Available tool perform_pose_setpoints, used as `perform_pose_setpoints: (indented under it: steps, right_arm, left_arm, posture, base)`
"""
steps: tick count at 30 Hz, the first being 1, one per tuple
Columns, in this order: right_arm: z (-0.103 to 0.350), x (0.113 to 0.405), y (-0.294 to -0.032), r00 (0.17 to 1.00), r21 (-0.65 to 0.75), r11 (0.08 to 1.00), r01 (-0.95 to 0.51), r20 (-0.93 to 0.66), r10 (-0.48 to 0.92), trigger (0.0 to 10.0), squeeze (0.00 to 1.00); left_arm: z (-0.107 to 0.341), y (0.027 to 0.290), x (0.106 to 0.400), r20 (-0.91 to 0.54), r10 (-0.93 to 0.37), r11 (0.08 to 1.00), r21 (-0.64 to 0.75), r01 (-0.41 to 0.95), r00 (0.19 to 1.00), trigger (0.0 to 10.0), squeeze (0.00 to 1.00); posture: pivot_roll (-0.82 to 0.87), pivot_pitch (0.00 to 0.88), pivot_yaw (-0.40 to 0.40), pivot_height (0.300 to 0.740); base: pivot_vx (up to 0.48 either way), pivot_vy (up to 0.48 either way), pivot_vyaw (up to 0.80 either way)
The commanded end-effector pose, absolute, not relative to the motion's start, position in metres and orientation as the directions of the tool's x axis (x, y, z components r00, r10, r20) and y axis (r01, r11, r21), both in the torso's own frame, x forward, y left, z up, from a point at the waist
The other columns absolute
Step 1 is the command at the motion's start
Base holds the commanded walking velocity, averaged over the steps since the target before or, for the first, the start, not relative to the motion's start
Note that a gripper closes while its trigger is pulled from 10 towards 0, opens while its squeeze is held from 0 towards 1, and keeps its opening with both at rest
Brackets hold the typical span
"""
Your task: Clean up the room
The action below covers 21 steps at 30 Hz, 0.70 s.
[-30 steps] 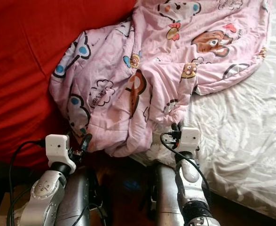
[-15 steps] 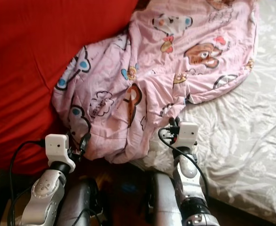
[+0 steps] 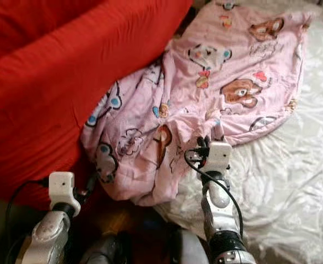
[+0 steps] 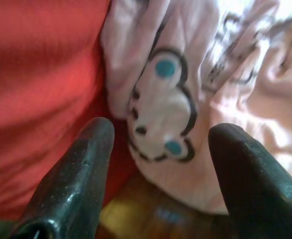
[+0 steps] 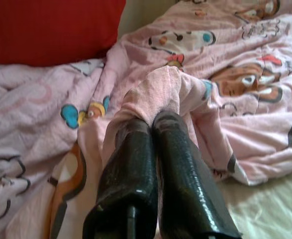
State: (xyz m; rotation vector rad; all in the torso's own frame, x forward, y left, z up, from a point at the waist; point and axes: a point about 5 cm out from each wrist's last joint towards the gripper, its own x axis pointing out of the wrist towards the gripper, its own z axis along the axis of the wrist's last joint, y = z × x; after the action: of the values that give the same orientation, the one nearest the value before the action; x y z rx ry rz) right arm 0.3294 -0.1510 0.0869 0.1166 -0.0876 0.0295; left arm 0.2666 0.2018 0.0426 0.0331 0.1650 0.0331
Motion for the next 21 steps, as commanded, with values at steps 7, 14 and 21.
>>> perform_pose_setpoints:
  steps: [7,14,21]
  right_arm:
    - [0.079,0.324,-0.154,0.998,0.119,0.993,-0.014,0.059,0.007,10.0,0.00]
    - [0.076,0.326,-0.152,1.000,0.115,0.993,0.001,0.031,-0.004,10.0,0.00]
    - [0.079,0.328,-0.150,0.999,0.119,0.993,0.003,0.037,-0.007,10.0,0.00]
  left_arm:
    - [-0.001,0.212,0.248,-0.347,0.084,0.996,0.039,-0.075,0.934,10.0,0.00]
    - [-0.026,0.217,0.234,-0.474,0.107,0.994,0.067,-0.086,0.874,10.0,0.00]
    - [-0.045,0.221,0.221,-0.584,0.141,0.987,0.026,-0.156,0.799,10.0,0.00]
  posture:
    - [0.02,0.234,-0.042,0.740]
    - [0.02,0.231,-0.038,0.740]
    - [0.03,0.253,-0.038,0.740]
  base:
    - [0.000,0.000,0.00]
    - [0.000,0.000,0.00]
    - [0.000,0.000,0.00]
